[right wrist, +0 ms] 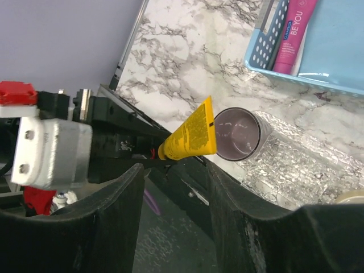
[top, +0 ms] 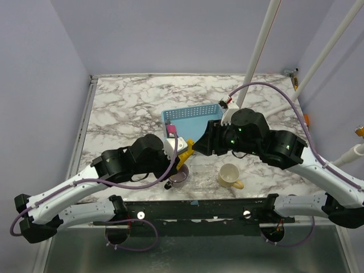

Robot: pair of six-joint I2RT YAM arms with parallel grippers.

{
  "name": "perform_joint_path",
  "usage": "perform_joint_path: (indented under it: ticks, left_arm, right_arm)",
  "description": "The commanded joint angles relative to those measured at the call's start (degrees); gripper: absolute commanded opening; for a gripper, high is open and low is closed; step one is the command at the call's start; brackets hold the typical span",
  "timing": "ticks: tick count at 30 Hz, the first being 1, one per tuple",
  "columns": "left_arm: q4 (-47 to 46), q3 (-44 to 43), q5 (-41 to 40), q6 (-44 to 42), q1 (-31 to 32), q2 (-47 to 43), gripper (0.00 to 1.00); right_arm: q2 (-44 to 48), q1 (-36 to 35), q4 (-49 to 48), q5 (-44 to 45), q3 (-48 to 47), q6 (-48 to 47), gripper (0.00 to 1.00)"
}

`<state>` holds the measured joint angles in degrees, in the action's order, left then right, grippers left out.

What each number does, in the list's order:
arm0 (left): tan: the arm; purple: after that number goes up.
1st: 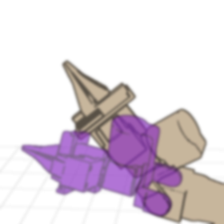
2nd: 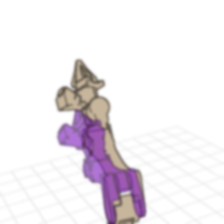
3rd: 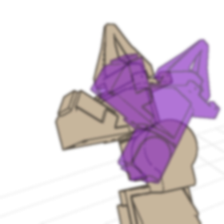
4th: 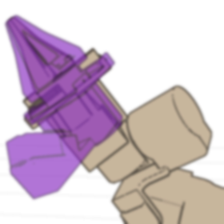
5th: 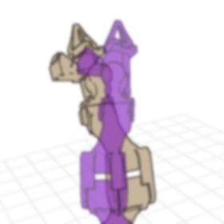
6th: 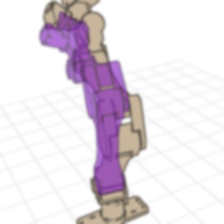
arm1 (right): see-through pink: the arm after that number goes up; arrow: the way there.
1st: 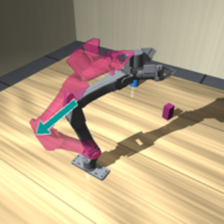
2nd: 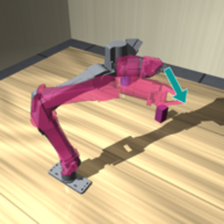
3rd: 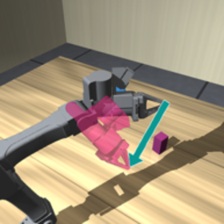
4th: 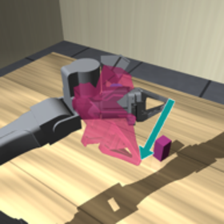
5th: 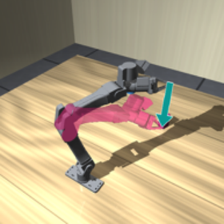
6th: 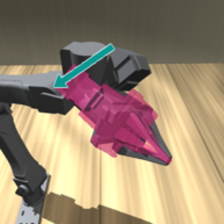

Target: Prepare toiletry sets of a toothbrush and toothpaste on the tray

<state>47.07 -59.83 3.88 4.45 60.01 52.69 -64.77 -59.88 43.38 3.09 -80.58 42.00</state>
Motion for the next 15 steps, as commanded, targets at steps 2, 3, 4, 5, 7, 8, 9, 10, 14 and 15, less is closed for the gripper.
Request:
perform_joint_path:
  ticks: [2,3,4,5,7,8,9,10,14,15]
  left_arm:
    - [-3.0,0.6,-1.0,-1.4,2.4,-3.3,0.00]
    - [-3.1,0.7,-0.9,-1.5,2.8,-3.7,0.00]
    - [-3.1,0.8,-0.9,-1.6,3.1,-4.1,0.00]
    - [-3.3,0.9,-0.8,-1.8,3.5,-4.5,0.00]
    - [-3.5,1.3,-0.8,-1.9,4.0,-5.5,0.00]
    - [-3.7,1.5,-0.5,-1.9,4.2,-5.9,0.00]
    - [-3.9,1.7,-0.2,-1.9,4.4,-6.3,0.00]
    - [-4.0,1.8,-0.1,-2.0,4.7,-6.6,0.00]
    - [-4.2,2.0,-0.8,-2.1,5.4,-6.9,0.00]
    - [-4.2,2.0,-0.9,-2.0,5.6,-6.9,0.00]
  right_arm:
    - [-0.2,0.3,2.6,-2.6,-0.6,0.7,0.51]
    - [-0.4,0.4,2.1,-2.7,-0.5,0.9,0.51]
    - [-0.7,0.4,1.8,-2.7,-0.5,0.9,0.51]
    - [-1.0,0.4,1.6,-4.4,-0.6,0.8,0.51]
    - [-1.4,0.4,1.5,-5.1,-0.8,0.7,0.51]
    - [-1.6,0.4,1.4,-5.4,-0.9,0.7,0.51]
    - [-1.7,0.5,1.2,-5.7,-0.8,0.7,0.52]
    - [-2.0,0.5,1.0,-6.1,-0.7,0.8,0.52]
    - [-3.4,0.8,-0.1,-8.0,-0.2,1.3,0.51]
    - [-3.8,0.8,-0.2,-8.2,-0.2,1.5,0.51]
